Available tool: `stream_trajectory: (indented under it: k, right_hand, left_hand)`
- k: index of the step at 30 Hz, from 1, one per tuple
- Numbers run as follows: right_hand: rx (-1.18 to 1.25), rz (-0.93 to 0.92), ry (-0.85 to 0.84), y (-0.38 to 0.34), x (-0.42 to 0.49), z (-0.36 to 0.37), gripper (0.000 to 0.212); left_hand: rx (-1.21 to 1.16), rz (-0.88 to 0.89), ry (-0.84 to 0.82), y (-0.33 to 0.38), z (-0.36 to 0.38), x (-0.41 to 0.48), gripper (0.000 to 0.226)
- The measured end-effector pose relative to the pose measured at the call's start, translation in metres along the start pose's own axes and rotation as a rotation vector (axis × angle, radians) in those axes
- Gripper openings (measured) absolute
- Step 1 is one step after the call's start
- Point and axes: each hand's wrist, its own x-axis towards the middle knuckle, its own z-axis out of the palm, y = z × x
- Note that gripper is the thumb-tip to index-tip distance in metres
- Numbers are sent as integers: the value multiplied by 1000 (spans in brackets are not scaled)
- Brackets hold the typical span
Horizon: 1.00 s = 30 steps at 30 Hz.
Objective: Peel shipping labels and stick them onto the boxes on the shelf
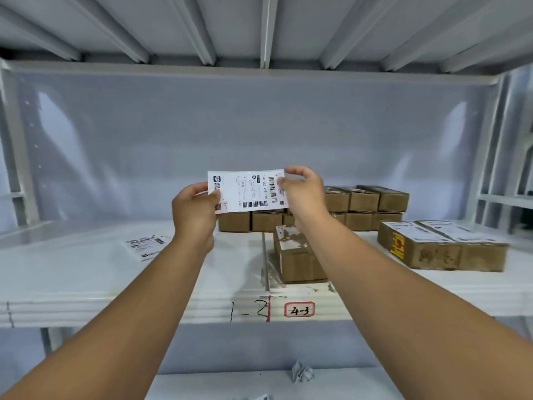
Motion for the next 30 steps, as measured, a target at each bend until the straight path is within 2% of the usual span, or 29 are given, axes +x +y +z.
stream_trajectory:
  k: [1,3,6,8,13,19,23,27,30]
  right_hand:
    - [23,13,15,1,1,-7,15]
    - [43,25,35,3,2,-20,18]
    - [44,34,65,7,4,-30,20]
    - [92,56,78,9,5,-34,20]
    - [272,158,69,5,-1,-38,21]
    - [360,216,-31,-1,-9,-46,21]
    - [456,293,-36,0,-4,-53,16]
    - [475,322,-109,1,-3,-56,13]
    - [520,302,-113,0,-5,-56,15]
  left_hand:
    - [40,12,-7,-2,5,-3,25]
    - [239,98,-2,-5,14,-10,32]
    - [698,401,35,-9,26,-26,24]
    - [839,576,-39,-12,41,-36,17]
    - [1220,765,-119,-16,69,-52,47]
    - [1237,858,-242,-19,78,-55,35]
    - [1273,1032,-273,-22,71,-50,43]
    - [1370,1059,-279,-22,62,-41,58]
    - [1345,1038,-239,-18,57,-46,44]
